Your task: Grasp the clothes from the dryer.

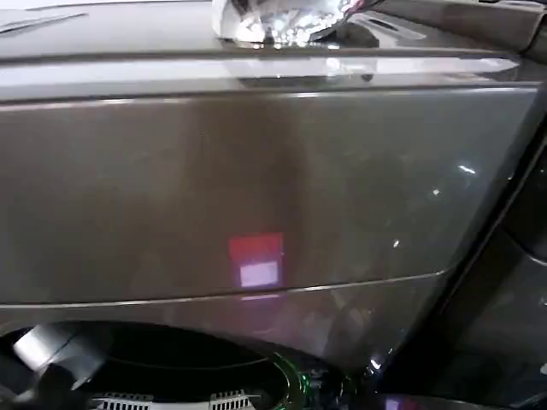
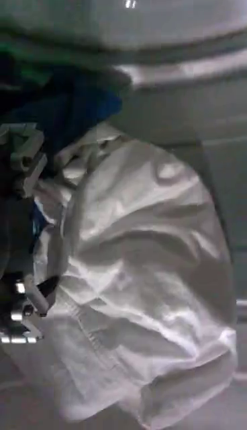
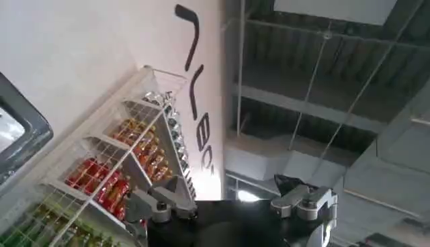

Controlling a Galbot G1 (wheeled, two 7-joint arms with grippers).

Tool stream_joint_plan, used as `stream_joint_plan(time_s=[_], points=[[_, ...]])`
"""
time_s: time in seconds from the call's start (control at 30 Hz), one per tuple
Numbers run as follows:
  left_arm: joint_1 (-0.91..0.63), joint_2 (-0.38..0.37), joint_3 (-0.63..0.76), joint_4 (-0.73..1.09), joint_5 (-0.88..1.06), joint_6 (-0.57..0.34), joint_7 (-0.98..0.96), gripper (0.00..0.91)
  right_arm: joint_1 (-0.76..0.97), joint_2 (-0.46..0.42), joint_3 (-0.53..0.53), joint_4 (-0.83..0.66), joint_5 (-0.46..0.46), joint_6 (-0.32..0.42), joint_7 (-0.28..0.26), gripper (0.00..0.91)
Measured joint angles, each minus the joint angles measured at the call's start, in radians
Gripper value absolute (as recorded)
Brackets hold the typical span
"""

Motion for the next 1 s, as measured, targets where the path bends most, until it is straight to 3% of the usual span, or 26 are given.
stream_joint_plan(time_s=[0.03, 0.2, 1.0], points=[[0.002, 0.000, 0.000, 0.003, -0.002, 0.002, 0.002, 0.193, -0.001, 0.000, 0.002, -0.002, 0.000, 0.000, 0.000, 0.907], [0.005, 0.000, -0.004, 0.016, -0.008, 0.004, 0.008, 0.011, -0.003, 0.000, 0.008, -0.007, 0.000, 0.000, 0.001, 0.907], [-0.039, -0.019, 0.017, 0.038, -0.054, 0.020, 0.029, 0.000, -0.016, -0.007, 0.029, -0.025, 0.002, -0.002, 0.005, 0.907]])
